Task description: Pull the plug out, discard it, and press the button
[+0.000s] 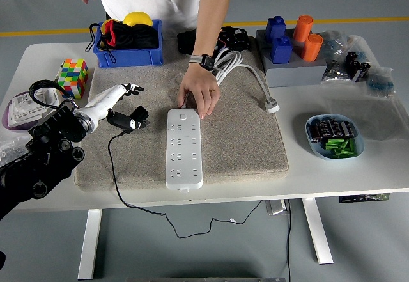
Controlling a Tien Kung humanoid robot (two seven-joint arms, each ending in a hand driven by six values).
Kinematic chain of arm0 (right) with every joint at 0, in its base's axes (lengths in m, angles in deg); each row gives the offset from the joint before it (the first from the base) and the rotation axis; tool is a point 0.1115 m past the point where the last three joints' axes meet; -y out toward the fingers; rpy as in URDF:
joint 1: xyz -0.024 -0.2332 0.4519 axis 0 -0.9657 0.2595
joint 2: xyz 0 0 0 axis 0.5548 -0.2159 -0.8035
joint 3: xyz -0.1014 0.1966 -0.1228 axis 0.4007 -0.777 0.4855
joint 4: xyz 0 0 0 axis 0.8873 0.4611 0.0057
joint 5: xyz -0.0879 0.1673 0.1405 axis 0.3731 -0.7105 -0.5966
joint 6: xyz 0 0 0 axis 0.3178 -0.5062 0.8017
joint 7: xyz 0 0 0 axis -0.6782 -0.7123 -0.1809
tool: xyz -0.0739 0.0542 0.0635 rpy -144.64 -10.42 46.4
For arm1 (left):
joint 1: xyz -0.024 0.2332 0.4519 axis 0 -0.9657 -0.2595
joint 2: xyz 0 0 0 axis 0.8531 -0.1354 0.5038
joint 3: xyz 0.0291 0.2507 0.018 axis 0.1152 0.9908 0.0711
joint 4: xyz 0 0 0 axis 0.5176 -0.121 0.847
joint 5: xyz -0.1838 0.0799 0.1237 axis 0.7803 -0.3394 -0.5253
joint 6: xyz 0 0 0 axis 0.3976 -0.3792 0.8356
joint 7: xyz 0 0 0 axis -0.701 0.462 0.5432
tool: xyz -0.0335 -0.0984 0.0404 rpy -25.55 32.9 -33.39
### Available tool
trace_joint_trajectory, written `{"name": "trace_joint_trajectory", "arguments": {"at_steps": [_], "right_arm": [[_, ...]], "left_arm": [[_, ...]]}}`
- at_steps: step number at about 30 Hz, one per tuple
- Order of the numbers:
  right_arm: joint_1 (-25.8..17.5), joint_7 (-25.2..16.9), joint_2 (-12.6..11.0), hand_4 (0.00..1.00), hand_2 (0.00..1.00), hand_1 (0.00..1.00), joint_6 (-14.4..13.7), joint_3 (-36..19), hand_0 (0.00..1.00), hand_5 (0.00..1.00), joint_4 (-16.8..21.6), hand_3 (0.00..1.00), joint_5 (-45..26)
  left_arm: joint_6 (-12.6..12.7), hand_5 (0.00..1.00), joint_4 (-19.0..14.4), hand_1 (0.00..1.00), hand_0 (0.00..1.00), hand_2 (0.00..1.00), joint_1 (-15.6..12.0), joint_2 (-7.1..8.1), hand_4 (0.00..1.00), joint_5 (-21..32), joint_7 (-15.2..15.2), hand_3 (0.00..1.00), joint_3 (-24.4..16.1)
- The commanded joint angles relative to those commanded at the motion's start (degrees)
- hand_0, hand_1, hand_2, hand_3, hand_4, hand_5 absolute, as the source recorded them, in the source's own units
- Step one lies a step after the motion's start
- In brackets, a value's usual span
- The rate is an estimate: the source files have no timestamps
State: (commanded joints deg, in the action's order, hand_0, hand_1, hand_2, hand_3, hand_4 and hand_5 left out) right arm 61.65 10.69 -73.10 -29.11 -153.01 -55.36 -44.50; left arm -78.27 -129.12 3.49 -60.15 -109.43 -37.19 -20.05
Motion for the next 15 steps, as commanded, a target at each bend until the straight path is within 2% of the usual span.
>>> {"name": "trace_joint_trajectory", "arguments": {"at_steps": [3, 4, 9, 10, 15], "right_arm": [[0.0, 0.0, -0.1, 0.653, 0.645, 0.663, 0.0, 0.2, 0.739, 0.474, 0.0, 0.613, 0.0], [0.0, 0.0, -0.1, 0.654, 0.645, 0.663, 0.0, 0.2, 0.739, 0.473, 0.0, 0.613, 0.0], [0.2, 0.0, -0.2, 0.654, 0.645, 0.663, 0.0, 0.5, 0.739, 0.473, 0.0, 0.613, -0.1], [0.2, 0.0, -0.2, 0.654, 0.645, 0.663, 0.0, 0.6, 0.739, 0.473, 0.0, 0.613, -0.1], [0.2, 0.0, -0.3, 0.654, 0.645, 0.663, 0.0, 0.9, 0.739, 0.473, 0.0, 0.613, -0.3]], "left_arm": [[1.1, 0.179, -3.7, 0.907, 0.848, 0.894, -0.3, 0.49, 0.998, 0.4, 1.1, 0.889, -0.4], [1.3, 0.173, -4.6, 0.677, 0.751, 0.724, -0.3, 0.56, 0.970, 0.4, 1.4, 0.847, -0.4], [2.0, 0.173, -9.9, 0.677, 0.751, 0.724, 0.1, 0.86, 0.970, 2.0, 2.8, 0.847, 0.4], [1.4, 0.025, -10.8, 0.218, 0.254, 0.313, 0.3, 0.80, 0.727, 2.8, 2.5, 0.796, 0.8], [-0.9, 0.025, -10.5, 0.218, 0.254, 0.313, 1.5, 0.01, 0.727, 5.6, 0.8, 0.796, 2.1]]}}
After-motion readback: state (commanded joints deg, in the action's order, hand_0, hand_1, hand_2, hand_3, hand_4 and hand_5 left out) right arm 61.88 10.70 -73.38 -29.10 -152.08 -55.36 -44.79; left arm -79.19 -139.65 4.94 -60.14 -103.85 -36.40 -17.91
